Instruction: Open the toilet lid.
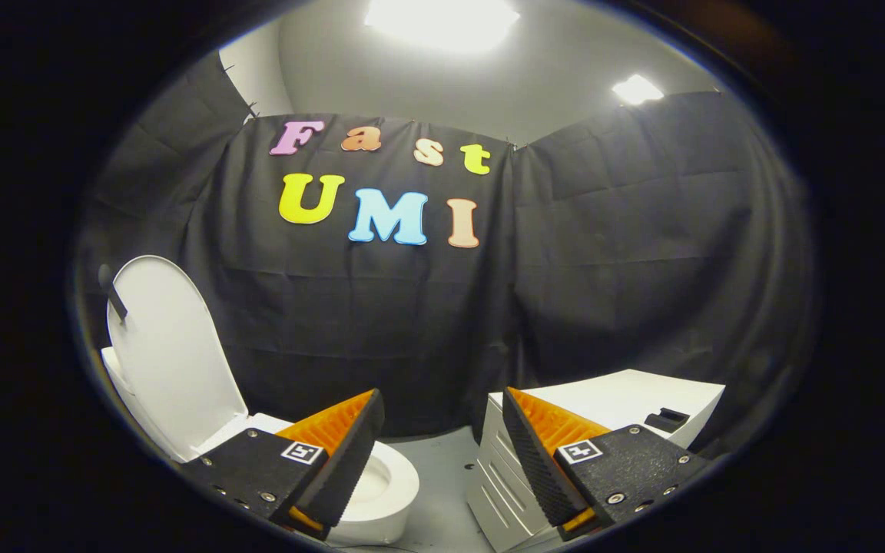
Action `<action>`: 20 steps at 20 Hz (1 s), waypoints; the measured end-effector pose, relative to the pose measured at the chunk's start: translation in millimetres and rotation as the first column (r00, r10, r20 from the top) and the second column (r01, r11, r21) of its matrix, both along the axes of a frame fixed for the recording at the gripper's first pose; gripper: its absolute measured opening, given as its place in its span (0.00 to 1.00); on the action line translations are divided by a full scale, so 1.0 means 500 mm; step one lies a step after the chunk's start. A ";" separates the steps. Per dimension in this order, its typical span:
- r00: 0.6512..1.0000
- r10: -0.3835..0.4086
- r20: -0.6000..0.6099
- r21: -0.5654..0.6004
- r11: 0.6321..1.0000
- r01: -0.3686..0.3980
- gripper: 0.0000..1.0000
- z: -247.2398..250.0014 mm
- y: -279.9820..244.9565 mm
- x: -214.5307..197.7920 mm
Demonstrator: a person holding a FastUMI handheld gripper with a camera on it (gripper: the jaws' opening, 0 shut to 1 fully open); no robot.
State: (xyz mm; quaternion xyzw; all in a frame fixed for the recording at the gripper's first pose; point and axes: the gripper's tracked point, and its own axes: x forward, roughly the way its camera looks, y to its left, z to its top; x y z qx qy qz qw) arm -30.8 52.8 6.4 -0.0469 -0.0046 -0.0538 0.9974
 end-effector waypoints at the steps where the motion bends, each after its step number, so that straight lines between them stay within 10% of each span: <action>1: 1.000 0.000 -0.016 -0.008 1.000 -0.001 0.95 -0.009 0.002 0.002; 20: 1.000 -0.012 0.017 0.073 0.997 0.010 0.95 0.005 0.004 0.002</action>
